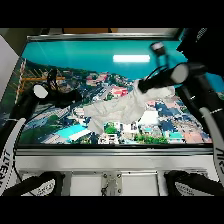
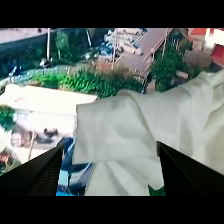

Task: Fold the clothes and pants, and hang the long-sleeved shirts on hangers.

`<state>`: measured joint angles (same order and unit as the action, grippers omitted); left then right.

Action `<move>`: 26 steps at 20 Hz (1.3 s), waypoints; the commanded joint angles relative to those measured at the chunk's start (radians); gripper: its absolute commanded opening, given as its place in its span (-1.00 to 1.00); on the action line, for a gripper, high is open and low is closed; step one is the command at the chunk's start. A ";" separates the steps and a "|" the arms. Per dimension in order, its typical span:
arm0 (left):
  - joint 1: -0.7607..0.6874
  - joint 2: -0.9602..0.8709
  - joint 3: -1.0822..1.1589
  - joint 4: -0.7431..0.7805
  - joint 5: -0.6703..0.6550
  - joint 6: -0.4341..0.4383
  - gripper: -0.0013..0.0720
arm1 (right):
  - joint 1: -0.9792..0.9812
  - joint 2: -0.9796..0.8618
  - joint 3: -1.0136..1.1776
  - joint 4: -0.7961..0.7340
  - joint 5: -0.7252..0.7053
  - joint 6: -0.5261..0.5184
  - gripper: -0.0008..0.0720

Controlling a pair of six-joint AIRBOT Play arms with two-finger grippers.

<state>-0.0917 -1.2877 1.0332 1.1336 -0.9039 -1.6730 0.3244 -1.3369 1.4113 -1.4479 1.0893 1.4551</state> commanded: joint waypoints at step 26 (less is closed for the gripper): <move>-0.340 0.106 -0.240 0.000 0.202 0.015 0.74 | 0.404 -0.006 -0.214 -0.508 0.036 0.658 -0.93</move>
<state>-0.3485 -1.1812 0.7914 1.1313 -0.7834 -1.6581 0.7338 -1.4418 1.1969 -2.0300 1.1168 2.1849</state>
